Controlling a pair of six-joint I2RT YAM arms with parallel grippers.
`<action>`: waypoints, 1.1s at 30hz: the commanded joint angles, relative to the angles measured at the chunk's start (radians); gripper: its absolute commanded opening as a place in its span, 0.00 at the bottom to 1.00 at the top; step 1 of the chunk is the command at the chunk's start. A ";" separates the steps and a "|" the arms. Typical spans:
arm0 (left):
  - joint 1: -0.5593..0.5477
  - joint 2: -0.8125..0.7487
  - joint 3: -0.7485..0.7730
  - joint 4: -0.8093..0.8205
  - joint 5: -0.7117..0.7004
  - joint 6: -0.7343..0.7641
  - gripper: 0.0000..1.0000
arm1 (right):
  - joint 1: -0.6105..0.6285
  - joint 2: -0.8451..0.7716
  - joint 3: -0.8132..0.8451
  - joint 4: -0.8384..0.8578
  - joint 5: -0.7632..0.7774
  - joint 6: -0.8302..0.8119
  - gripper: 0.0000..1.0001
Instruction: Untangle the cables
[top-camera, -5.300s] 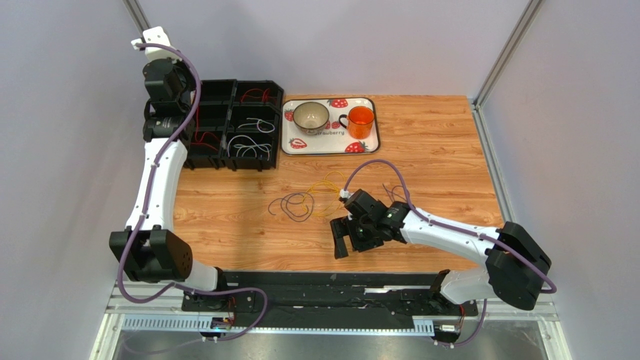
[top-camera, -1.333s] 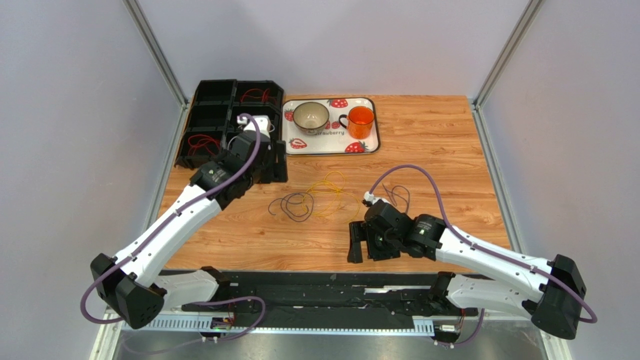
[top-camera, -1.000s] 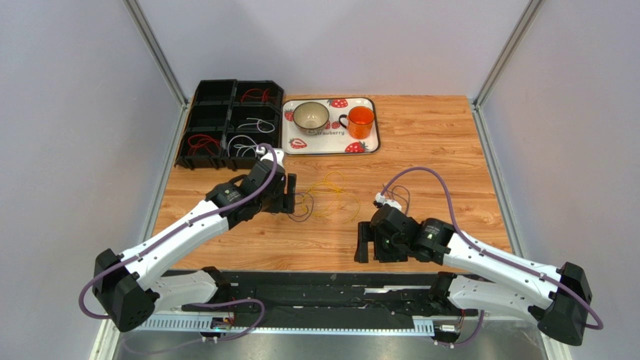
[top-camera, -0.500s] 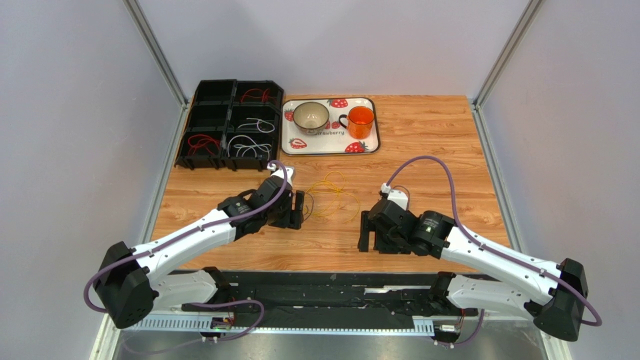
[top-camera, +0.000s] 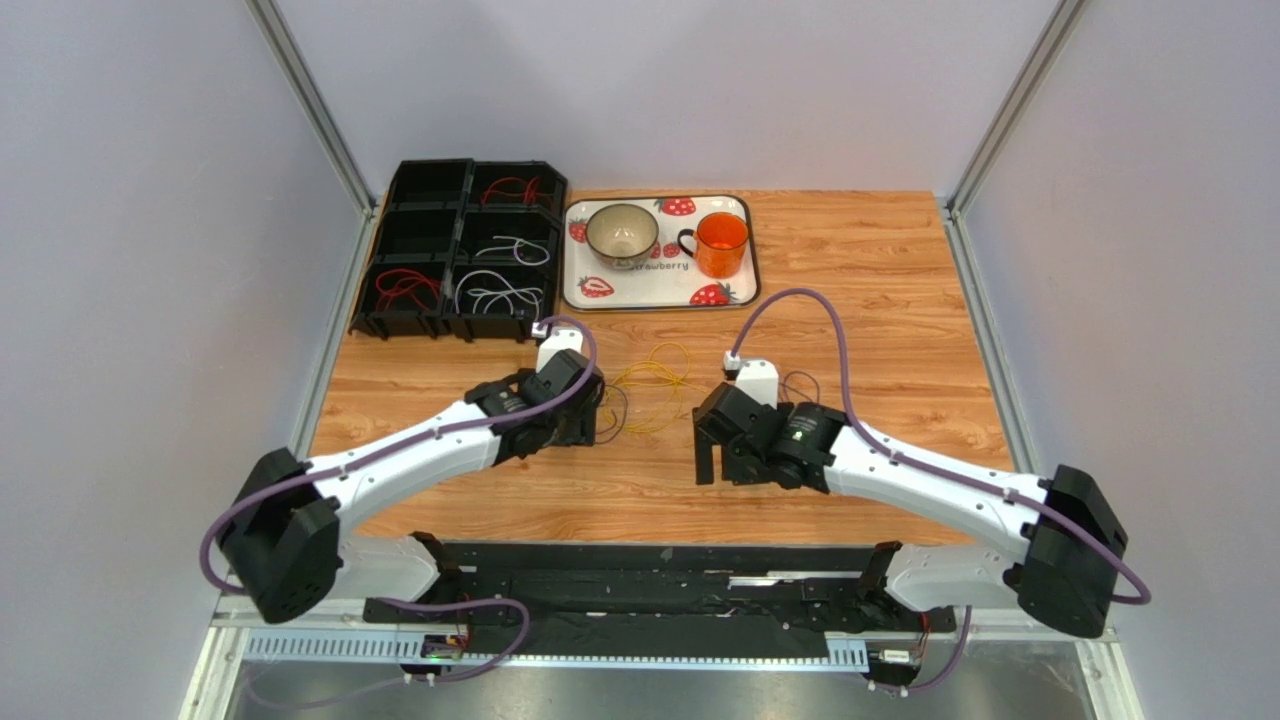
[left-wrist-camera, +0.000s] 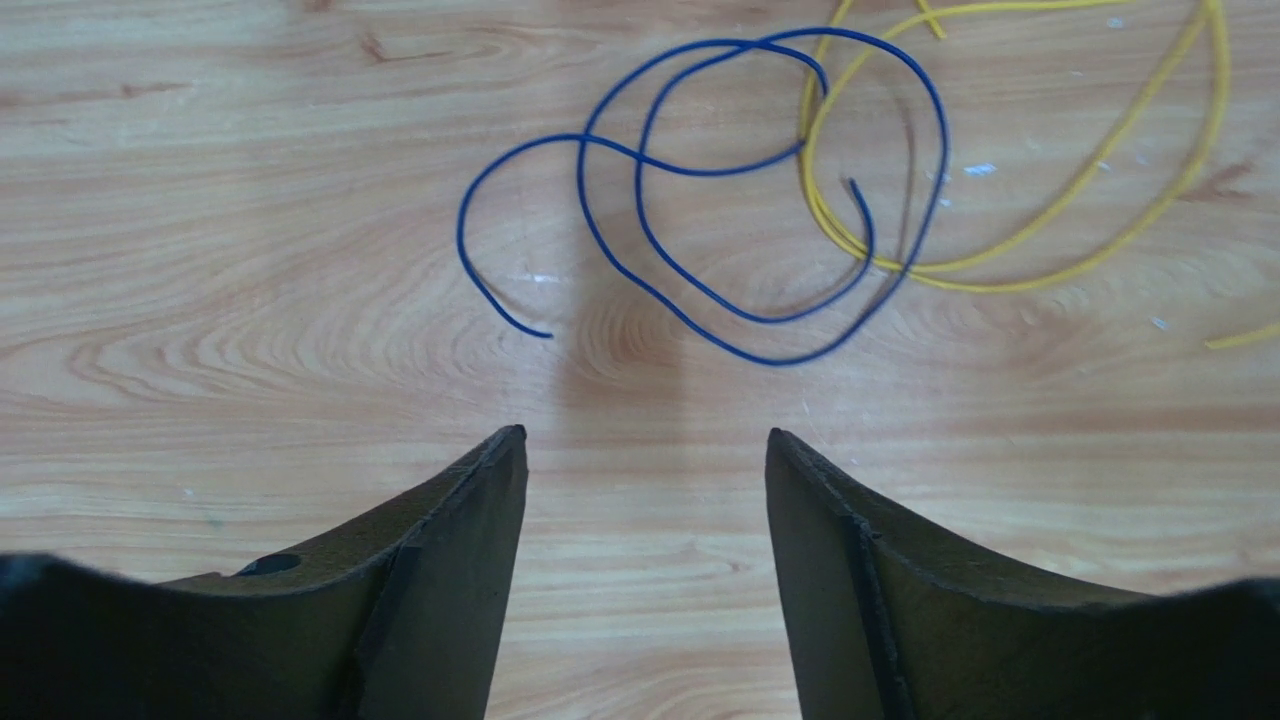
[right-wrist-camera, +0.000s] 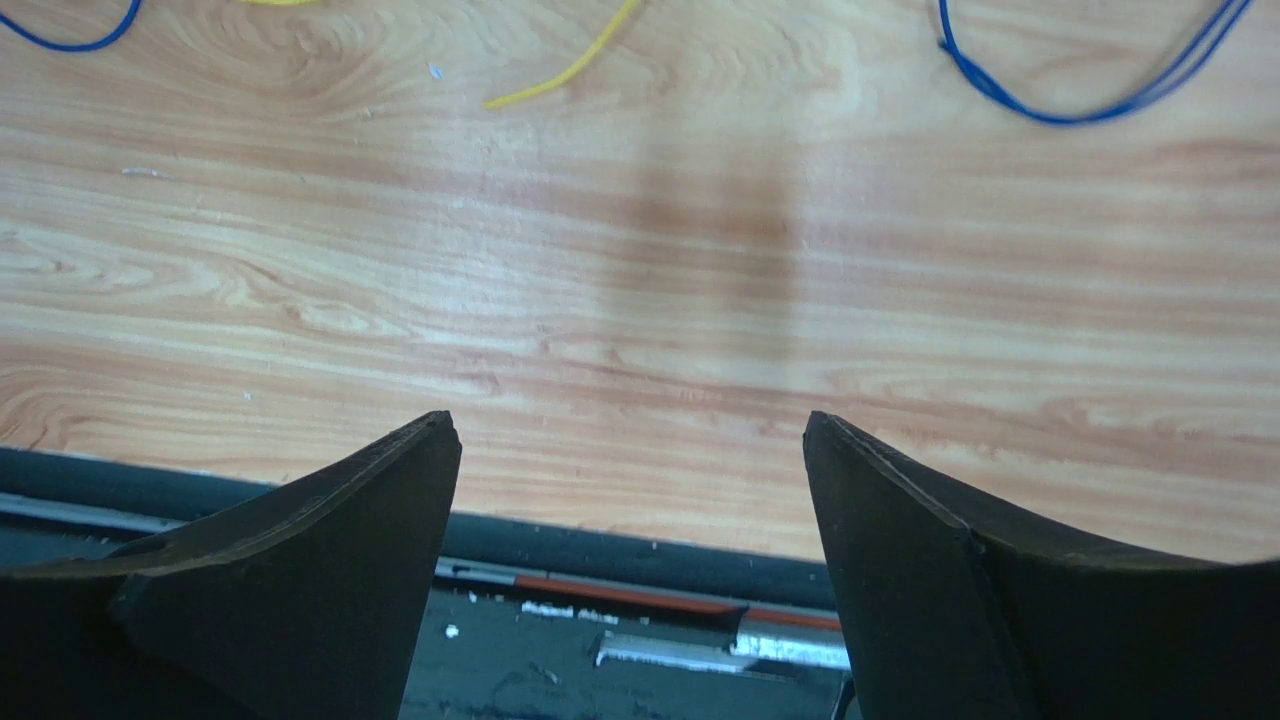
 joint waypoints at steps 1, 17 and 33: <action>0.000 0.136 0.109 -0.009 -0.110 0.005 0.66 | -0.006 0.068 0.057 0.120 0.069 -0.108 0.90; 0.057 0.392 0.203 0.077 -0.031 0.002 0.45 | -0.101 0.189 0.004 0.275 -0.051 -0.194 0.90; 0.075 0.458 0.168 0.118 0.027 -0.059 0.28 | -0.128 0.185 -0.014 0.297 -0.106 -0.204 0.89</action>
